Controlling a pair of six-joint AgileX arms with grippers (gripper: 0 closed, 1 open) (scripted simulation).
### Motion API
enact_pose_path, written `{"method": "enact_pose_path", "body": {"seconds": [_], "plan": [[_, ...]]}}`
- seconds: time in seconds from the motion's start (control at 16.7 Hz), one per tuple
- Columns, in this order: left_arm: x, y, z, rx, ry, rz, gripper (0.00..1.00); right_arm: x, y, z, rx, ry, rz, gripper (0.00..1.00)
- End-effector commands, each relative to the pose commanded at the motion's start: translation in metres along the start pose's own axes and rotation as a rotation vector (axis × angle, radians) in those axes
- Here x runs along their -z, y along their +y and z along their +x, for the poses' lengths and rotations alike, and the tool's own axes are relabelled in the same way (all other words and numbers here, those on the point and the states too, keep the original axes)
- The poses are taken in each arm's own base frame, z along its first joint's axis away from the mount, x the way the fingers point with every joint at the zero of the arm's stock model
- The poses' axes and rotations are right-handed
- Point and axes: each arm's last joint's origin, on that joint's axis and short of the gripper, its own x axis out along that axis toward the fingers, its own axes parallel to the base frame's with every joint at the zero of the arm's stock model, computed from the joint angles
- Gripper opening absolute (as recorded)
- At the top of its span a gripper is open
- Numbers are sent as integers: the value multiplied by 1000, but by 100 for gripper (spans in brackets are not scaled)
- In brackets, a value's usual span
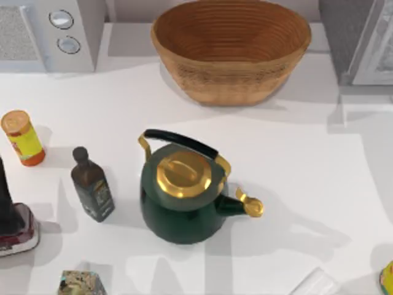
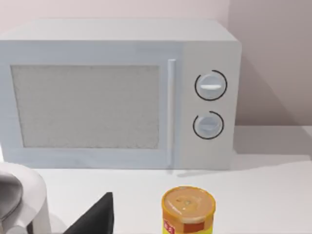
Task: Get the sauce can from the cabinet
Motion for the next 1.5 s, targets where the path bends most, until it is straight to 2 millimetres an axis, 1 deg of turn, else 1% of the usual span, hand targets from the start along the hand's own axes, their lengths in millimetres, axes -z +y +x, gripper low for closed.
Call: {"method": "enact_pose_path", "body": {"seconds": [0.12,0.24,0.42,0.54,0.72,1.02,1.38,1.5], "plan": [[0,0,0,0,0,0,100,-29,6,21,-1,1,0,100],[0,0,0,0,0,0,100,-52,13,40,-2,-2,1,100],[0,0,0,0,0,0,100,-76,21,65,-4,-4,2,100],[0,0,0,0,0,0,100,-86,26,77,-5,-5,2,100],[0,0,0,0,0,0,100,-90,29,86,-5,-2,2,100],[0,0,0,0,0,0,100,-90,28,86,-1,-5,3,100],[0,0,0,0,0,0,100,-87,25,93,5,-12,2,100],[0,0,0,0,0,0,100,-88,25,91,1,-16,3,100]]}}
